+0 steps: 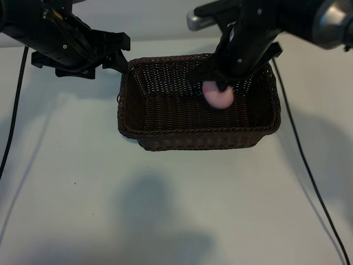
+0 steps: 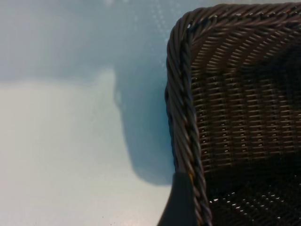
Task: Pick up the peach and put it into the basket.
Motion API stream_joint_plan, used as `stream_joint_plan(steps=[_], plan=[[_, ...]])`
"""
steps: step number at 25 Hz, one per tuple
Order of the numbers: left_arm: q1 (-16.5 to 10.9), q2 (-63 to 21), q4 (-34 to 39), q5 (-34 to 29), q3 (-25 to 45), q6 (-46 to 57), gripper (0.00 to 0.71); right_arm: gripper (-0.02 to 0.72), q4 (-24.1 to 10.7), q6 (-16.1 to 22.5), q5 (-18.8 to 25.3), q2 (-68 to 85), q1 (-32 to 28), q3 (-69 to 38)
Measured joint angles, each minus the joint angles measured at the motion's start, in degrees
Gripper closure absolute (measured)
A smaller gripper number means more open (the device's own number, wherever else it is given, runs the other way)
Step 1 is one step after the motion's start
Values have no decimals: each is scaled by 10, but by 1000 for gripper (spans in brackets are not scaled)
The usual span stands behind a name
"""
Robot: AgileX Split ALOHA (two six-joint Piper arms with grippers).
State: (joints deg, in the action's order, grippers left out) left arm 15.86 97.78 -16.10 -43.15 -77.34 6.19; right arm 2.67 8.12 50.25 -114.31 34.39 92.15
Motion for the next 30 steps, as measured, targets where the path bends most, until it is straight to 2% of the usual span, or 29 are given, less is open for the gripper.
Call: stream_joint_plan(steps=[4,7,9,15,18,23,26,28,30], plan=[[0,0,0,0,0,0,119,653,3,0,-10,-17,0,0],[0,0,0,0,0,0,119,608,5,0,-11,-17,0,0],[0,0,0,0,0,0,119,549,6,0,-11,-17,0,0],[0,0,0,0,0,-1,119,290,14,-1,8,-17,0,0],[0,0,0,0,0,-1,119,234,15,-1,28,-16,0,13],[0,0,0,0,0,-1,120,221,-30,-1,107,-10,0,74],[0,0,0,0,0,-1,120,221,-95,8,150,3,-1,104],[0,0,0,0,0,-1,120,221,-125,18,163,13,-8,111],[0,0,0,0,0,-1,120,221,-136,23,170,23,-23,111]])
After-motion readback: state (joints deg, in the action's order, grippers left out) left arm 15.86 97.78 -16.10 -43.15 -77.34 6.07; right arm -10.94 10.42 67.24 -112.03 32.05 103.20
